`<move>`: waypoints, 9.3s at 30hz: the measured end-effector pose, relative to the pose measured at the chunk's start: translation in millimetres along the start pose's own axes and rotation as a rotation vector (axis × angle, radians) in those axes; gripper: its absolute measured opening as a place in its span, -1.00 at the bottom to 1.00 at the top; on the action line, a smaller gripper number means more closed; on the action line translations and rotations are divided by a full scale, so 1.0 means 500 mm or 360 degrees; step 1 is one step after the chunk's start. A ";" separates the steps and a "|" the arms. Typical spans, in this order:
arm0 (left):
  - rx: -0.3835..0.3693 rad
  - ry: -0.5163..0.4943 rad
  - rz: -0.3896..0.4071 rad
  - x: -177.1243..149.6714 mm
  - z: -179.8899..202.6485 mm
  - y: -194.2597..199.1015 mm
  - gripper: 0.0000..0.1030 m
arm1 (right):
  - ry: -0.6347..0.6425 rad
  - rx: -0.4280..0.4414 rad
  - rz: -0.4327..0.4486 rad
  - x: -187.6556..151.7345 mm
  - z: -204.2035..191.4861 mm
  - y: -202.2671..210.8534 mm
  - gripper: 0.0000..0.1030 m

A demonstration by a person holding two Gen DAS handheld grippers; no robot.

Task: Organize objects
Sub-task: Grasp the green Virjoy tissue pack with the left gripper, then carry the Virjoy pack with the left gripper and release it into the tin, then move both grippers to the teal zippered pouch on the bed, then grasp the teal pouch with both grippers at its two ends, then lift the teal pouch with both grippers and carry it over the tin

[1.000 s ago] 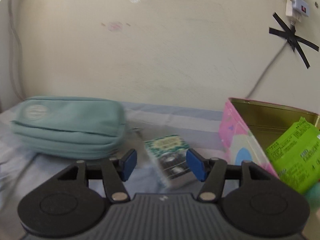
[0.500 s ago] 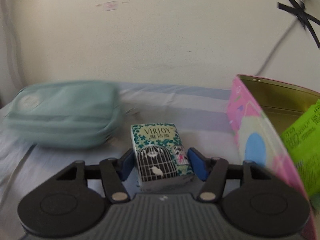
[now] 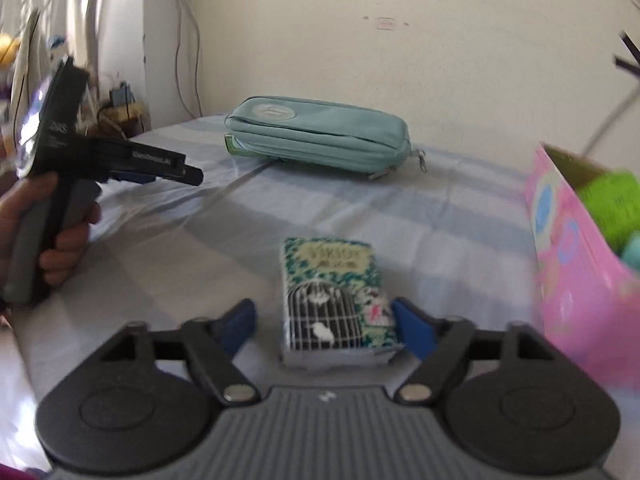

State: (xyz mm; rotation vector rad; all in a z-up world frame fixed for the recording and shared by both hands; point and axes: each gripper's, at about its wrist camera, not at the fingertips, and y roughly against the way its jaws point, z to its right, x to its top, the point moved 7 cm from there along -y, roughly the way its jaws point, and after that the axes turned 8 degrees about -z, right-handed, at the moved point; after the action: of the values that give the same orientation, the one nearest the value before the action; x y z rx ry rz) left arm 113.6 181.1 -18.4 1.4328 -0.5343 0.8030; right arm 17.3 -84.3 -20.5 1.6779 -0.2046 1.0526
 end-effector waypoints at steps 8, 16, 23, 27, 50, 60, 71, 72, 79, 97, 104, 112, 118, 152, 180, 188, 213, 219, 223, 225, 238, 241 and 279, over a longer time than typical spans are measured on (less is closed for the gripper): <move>-0.0125 -0.0029 -0.0002 -0.007 0.026 0.017 0.35 | -0.0281 0.0100 0.0060 -0.014 0.044 0.034 0.57; -0.0617 -0.0156 -0.0096 -0.040 0.178 0.055 0.32 | -0.0227 0.0044 0.0053 -0.023 0.029 0.035 0.57; -0.0861 -0.0379 -0.0199 -0.071 0.309 0.059 -0.07 | -0.0209 -0.0008 0.0062 -0.026 0.027 0.038 0.37; -0.0971 -0.0332 -0.0265 -0.084 0.331 0.046 -0.36 | -0.0203 -0.0011 0.0083 -0.029 0.025 0.043 0.09; -0.1340 -0.0819 -0.0335 -0.243 0.688 0.180 -0.33 | -0.0575 -0.0294 0.0196 -0.236 0.216 0.269 0.09; -0.1326 -0.0851 -0.0350 -0.255 0.779 0.177 -0.05 | -0.0715 -0.0448 0.0331 -0.302 0.293 0.319 0.33; -0.1326 -0.0916 -0.0026 -0.244 0.791 0.230 -0.13 | -0.0606 -0.0540 0.0581 -0.266 0.250 0.309 0.08; -0.1330 -0.0904 0.0034 -0.232 0.790 0.237 -0.13 | -0.0573 -0.0579 0.0631 -0.255 0.246 0.316 0.08; -0.1219 -0.0806 0.0244 -0.096 0.817 0.242 -0.10 | -0.0452 -0.0674 0.0849 -0.127 0.279 0.317 0.09; -0.0844 -0.0776 0.0250 0.014 0.857 0.092 0.27 | -0.0554 -0.0704 0.0639 0.016 0.429 0.162 0.09; -0.0789 -0.0702 0.0217 0.023 0.844 0.078 0.34 | -0.0605 -0.0683 0.0734 0.005 0.442 0.172 0.52; -0.0789 -0.0643 0.0219 0.020 0.792 0.099 0.41 | -0.0469 -0.0684 0.0793 0.013 0.414 0.182 0.61; -0.0747 -0.0530 0.0276 0.042 0.717 0.132 0.42 | -0.0367 -0.0689 0.0731 0.016 0.374 0.179 0.62; 0.0054 -0.0096 -0.0027 0.070 0.047 -0.071 0.42 | -0.0206 -0.0151 0.0279 0.135 0.062 -0.037 0.53; -0.0520 0.0762 0.0138 0.087 -0.099 -0.050 0.66 | -0.0963 0.0653 0.0122 0.123 0.110 -0.123 -0.42; -0.0460 0.0510 0.0121 0.084 -0.025 -0.059 0.90 | -0.0899 0.0479 0.0255 0.128 0.119 -0.085 0.46; -0.0387 -0.0114 0.0017 -0.084 0.136 0.084 -0.27 | -0.0716 0.0272 0.0062 -0.016 0.103 0.033 -0.03; -0.0380 -0.0365 0.0071 -0.146 0.262 0.126 -0.27 | -0.0751 0.0138 0.0175 -0.115 0.149 0.140 -0.01; -0.0399 -0.0477 0.0105 -0.168 0.338 0.140 -0.27 | -0.0814 0.0040 0.0246 -0.163 0.192 0.186 -0.01; -0.0447 -0.0503 0.0095 -0.177 0.369 0.145 -0.27 | -0.0878 0.0033 0.0293 -0.191 0.221 0.209 -0.03; -0.0554 -0.0669 0.0023 -0.199 0.541 0.152 -0.26 | -0.1044 -0.0248 0.0368 -0.243 0.356 0.269 0.00; -0.0609 -0.0707 0.0010 -0.212 0.564 0.158 -0.21 | -0.1076 -0.0278 0.0381 -0.247 0.378 0.280 0.00; -0.0926 -0.0541 0.0312 -0.032 0.715 0.210 0.11 | -0.0897 -0.0663 0.1073 -0.150 0.454 0.436 -0.07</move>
State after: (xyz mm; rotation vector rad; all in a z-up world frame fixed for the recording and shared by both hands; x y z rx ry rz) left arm 74.1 -178.7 71.6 0.9812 -1.0847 0.4920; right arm -37.7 -388.8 73.3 1.5003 -1.3353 0.8871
